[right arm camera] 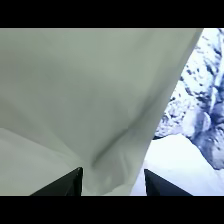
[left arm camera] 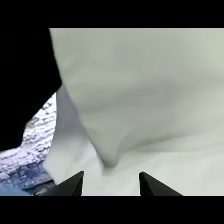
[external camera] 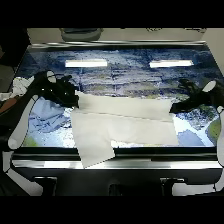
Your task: Fold the shirts.
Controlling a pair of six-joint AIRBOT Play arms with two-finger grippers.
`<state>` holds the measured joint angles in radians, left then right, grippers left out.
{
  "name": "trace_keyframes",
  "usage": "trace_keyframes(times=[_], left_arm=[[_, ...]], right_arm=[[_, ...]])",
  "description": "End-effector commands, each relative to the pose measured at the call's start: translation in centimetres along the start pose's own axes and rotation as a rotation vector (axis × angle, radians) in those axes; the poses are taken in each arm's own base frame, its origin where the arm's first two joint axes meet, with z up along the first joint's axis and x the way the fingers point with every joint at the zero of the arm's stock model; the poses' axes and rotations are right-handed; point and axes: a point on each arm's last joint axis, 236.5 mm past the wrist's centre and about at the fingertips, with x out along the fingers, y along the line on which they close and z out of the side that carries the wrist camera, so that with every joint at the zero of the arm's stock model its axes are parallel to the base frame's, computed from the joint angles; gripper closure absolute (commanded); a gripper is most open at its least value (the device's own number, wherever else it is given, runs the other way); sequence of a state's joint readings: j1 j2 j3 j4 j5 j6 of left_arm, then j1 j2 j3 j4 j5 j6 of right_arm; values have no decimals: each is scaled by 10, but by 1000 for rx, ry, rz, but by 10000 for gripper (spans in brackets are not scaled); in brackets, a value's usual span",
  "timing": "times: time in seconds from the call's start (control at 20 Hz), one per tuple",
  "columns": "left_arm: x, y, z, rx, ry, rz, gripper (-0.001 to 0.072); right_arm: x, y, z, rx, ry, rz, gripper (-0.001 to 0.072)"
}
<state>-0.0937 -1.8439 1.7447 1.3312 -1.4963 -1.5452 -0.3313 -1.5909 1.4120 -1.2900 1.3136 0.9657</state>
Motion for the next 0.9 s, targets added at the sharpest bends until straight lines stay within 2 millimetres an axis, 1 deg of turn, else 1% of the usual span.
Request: trace_keyframes(times=[0.0,0.05,0.1,0.15,0.2,0.3,0.35,0.4,0.45,0.5,0.65,0.75,0.85], left_arm=[[-33,10,-24,-35,32,-45,268],[-37,7,-34,-47,42,-85,262],[-35,2,-49,-54,61,-134,251],[-26,-1,-69,-68,91,-170,251],[-12,-2,-94,-88,128,-184,251],[24,-1,-151,-106,186,-189,250],[38,-3,-175,-110,197,-203,250],[48,-5,-193,-113,195,-215,250],[56,-7,-206,-131,184,-220,251],[62,-10,-213,-153,169,-235,250],[74,-30,-222,-192,158,-326,250],[83,-34,-224,-217,146,-339,252],[86,-42,-222,-216,135,-351,253]], right_arm=[[-57,-22,-14,52,-12,-20,209],[-64,-22,-36,83,44,9,209],[-64,-23,-57,111,104,36,210],[-60,-20,-76,140,149,67,210],[-52,-16,-89,158,175,86,210],[-32,-3,-109,166,224,128,210],[-24,4,-115,175,237,153,210],[-18,8,-121,181,250,170,210],[-14,10,-125,180,259,178,210],[-11,9,-129,181,270,176,210],[-11,7,-130,173,273,167,209],[-10,6,-130,172,272,163,208],[-10,6,-130,172,270,164,206]])
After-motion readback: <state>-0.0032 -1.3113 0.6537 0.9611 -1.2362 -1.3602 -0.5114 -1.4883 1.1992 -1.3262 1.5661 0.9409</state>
